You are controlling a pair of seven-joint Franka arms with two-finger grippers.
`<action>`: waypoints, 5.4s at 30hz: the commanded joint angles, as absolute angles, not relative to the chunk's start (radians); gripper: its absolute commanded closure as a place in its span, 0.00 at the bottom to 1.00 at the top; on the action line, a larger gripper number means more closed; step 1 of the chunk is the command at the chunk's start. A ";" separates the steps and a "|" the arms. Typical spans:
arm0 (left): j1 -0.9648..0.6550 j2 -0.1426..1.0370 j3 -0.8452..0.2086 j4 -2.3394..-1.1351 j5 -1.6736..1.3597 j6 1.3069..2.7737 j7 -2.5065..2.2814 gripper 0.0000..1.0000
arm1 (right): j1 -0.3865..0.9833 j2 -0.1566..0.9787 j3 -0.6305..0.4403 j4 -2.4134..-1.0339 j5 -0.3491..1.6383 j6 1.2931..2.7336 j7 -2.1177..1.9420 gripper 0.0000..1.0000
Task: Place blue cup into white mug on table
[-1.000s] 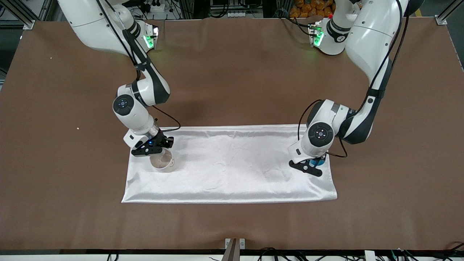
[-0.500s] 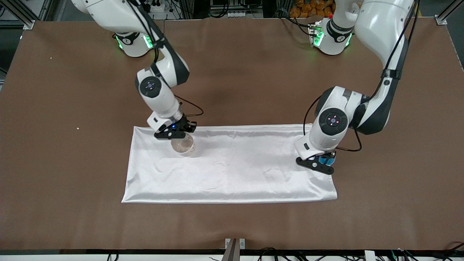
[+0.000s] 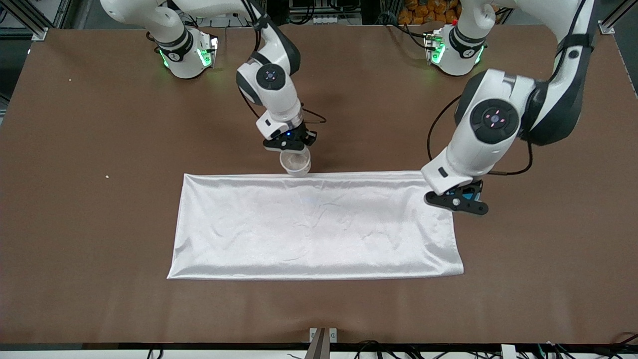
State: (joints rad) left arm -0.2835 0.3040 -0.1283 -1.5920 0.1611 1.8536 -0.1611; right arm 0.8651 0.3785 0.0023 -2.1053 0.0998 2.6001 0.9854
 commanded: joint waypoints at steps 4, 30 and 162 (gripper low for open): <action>-0.276 0.155 -0.129 -1.631 0.078 1.757 -0.184 1.00 | 0.949 0.390 -0.009 -2.108 0.100 2.612 1.129 0.97; -0.276 0.005 -0.124 -1.634 0.089 1.562 -0.184 1.00 | 1.086 0.502 -0.009 -2.034 -0.133 2.646 1.632 0.92; -0.431 0.647 -0.755 -1.651 0.466 2.031 -0.541 1.00 | 0.074 0.075 -0.021 -2.490 -0.121 2.537 0.135 0.00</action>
